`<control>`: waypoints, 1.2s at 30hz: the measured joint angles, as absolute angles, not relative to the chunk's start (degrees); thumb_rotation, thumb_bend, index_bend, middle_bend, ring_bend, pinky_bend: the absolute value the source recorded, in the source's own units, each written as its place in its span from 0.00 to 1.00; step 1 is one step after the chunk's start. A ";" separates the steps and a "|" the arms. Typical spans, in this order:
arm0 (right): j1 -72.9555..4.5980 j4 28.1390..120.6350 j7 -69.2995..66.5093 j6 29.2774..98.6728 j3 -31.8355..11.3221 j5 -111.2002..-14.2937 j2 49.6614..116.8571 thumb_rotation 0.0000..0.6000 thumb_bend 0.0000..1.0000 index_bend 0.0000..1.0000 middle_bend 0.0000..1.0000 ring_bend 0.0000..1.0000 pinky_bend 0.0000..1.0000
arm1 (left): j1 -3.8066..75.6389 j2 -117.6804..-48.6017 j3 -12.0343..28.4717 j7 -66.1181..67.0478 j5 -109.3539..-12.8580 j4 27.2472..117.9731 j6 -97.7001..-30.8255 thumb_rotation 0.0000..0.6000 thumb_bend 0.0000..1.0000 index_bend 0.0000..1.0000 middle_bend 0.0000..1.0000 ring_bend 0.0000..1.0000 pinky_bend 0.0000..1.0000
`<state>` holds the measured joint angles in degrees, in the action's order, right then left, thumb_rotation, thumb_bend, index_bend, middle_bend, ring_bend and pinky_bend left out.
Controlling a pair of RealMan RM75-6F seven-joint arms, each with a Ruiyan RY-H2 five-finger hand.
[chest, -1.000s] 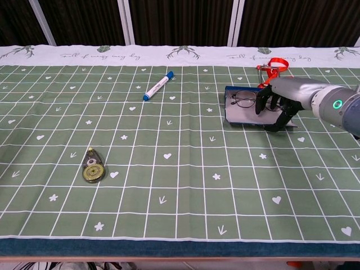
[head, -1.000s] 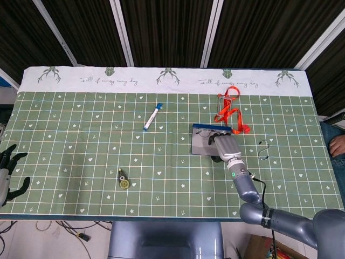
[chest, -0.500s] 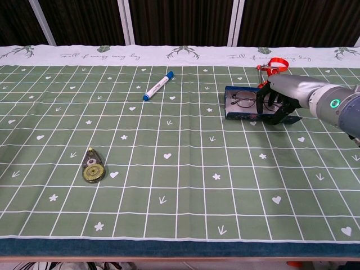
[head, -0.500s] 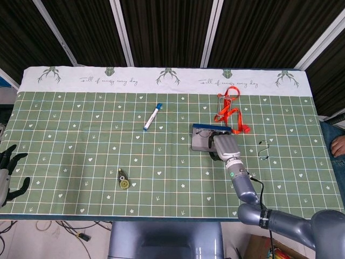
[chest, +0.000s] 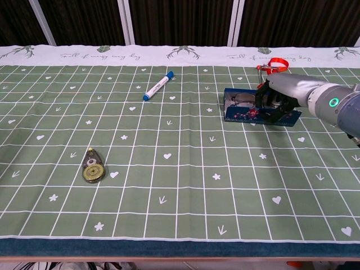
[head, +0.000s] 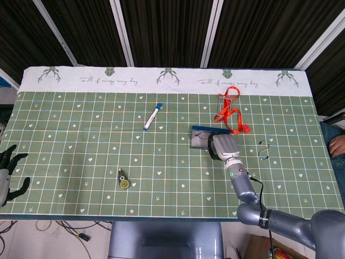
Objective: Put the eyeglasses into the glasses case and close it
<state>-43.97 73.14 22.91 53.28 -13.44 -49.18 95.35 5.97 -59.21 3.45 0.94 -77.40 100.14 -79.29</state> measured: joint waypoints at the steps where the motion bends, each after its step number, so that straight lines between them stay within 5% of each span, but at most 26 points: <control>1: -43.97 73.25 22.97 53.32 -13.44 -49.21 95.32 1.00 0.48 0.57 0.29 0.30 0.25 | 5.98 -59.20 3.44 0.99 -77.39 100.14 -79.28 1.00 0.39 0.20 0.00 0.00 0.00; 16: -44.35 75.96 24.39 53.64 -13.60 -48.60 94.73 1.00 0.40 0.57 0.28 0.30 0.25 | 6.03 -59.14 3.39 1.39 -77.20 100.25 -79.13 1.00 0.40 0.20 0.00 0.00 0.00; 36: -44.50 76.67 25.73 54.95 -14.07 -46.77 95.08 1.00 0.49 0.57 0.28 0.30 0.25 | 6.06 -59.13 3.36 1.63 -77.13 100.30 -79.10 1.00 0.40 0.21 0.00 0.00 0.00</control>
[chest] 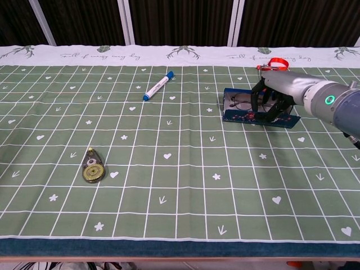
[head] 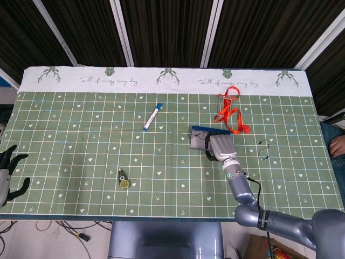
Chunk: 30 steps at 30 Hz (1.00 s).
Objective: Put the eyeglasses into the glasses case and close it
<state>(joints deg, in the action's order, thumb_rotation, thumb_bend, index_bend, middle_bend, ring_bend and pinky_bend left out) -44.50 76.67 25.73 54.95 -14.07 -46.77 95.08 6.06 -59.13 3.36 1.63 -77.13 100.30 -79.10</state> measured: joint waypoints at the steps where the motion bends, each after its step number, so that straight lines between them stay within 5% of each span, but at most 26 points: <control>1: -44.52 76.61 25.79 54.89 -14.08 -46.65 95.09 1.00 0.49 0.57 0.28 0.30 0.25 | 6.06 -59.13 3.36 1.63 -77.12 100.30 -79.10 1.00 0.40 0.21 0.00 0.00 0.00; 19: -44.09 79.00 24.03 54.99 -14.30 -47.72 93.54 1.00 0.54 0.64 0.28 0.29 0.23 | 6.08 -59.07 3.36 1.52 -77.04 100.36 -79.01 1.00 0.40 0.21 0.00 0.00 0.00; 30: -42.51 88.35 24.78 56.46 -13.21 -48.80 87.78 1.00 0.54 0.65 0.26 0.27 0.22 | 6.09 -59.11 3.32 1.79 -77.07 100.55 -79.07 1.00 0.40 0.21 0.00 0.00 0.00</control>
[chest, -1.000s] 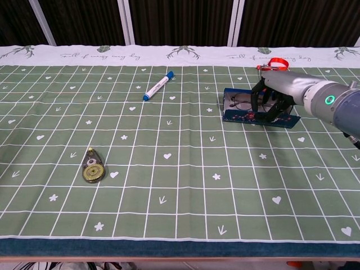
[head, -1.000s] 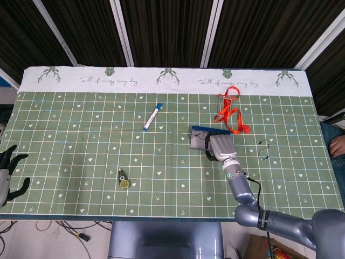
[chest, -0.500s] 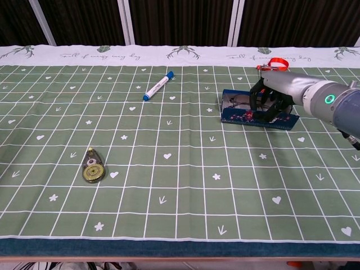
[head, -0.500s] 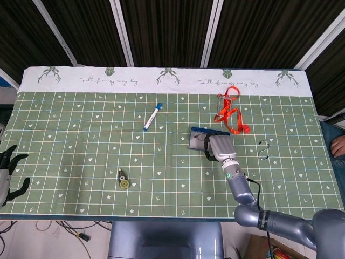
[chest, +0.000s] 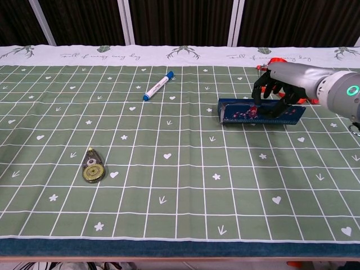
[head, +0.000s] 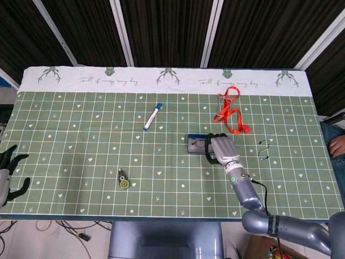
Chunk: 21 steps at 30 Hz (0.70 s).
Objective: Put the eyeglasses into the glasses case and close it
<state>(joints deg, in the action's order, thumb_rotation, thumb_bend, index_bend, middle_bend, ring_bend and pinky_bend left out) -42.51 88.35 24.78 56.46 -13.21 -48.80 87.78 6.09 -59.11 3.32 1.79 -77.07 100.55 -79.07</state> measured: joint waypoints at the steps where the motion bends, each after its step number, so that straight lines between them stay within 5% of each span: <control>1: -42.51 88.90 25.12 56.53 -13.10 -48.71 87.40 1.00 0.54 0.65 0.26 0.27 0.22 | 6.09 -59.10 3.32 1.80 -77.04 100.58 -79.05 1.00 0.40 0.21 0.00 0.00 0.00; 21: -47.88 86.69 29.65 54.67 -15.13 -41.39 88.48 1.00 0.55 0.66 0.25 0.27 0.22 | 6.14 -58.96 3.30 1.63 -77.01 100.57 -78.88 1.00 0.40 0.21 0.00 0.00 0.00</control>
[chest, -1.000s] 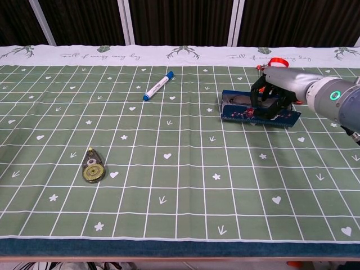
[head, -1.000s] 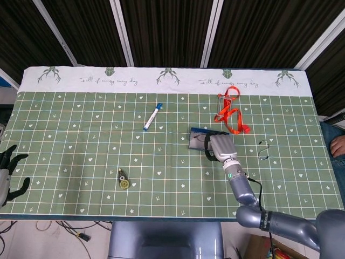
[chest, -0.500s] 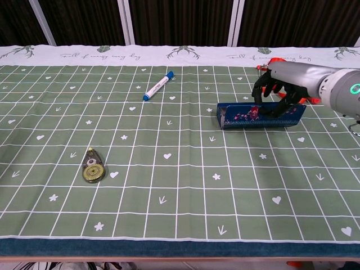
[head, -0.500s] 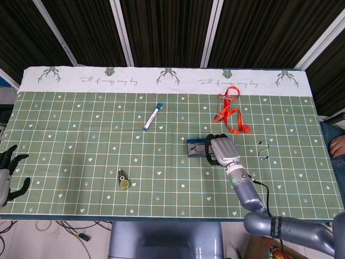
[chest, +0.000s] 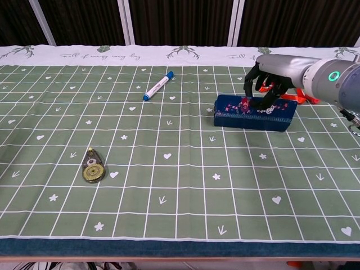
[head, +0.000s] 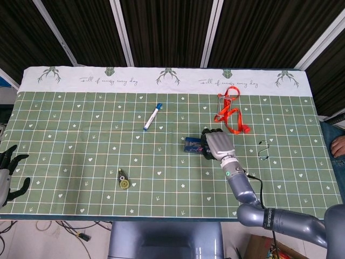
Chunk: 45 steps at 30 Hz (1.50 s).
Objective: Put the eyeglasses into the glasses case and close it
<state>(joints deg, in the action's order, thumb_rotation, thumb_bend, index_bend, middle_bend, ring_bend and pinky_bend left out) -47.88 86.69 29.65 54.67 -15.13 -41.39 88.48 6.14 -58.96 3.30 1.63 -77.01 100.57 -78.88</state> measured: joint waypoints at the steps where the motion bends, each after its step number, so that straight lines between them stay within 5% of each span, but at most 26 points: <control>1: -48.17 86.38 29.88 54.56 -15.23 -40.89 88.59 1.00 0.55 0.66 0.25 0.27 0.22 | 6.14 -58.94 3.30 1.57 -77.01 100.56 -78.87 1.00 0.40 0.21 0.00 0.00 0.00; 34: -56.17 77.04 34.24 50.08 -16.63 -23.95 89.86 1.00 0.55 0.66 0.22 0.27 0.22 | 6.15 -58.91 3.18 1.93 -77.00 100.52 -78.81 1.00 0.40 0.21 0.00 0.00 0.00; 45: -56.95 72.92 33.06 49.17 -16.80 -22.37 90.94 1.00 0.55 0.57 0.21 0.26 0.22 | 6.16 -58.91 3.15 1.97 -77.05 100.50 -78.81 1.00 0.40 0.21 0.00 0.00 0.00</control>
<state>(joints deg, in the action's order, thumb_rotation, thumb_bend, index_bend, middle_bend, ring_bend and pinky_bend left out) -56.95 72.92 33.06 49.17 -16.80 -22.37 90.94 6.16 -58.91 3.15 1.97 -77.05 100.50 -78.81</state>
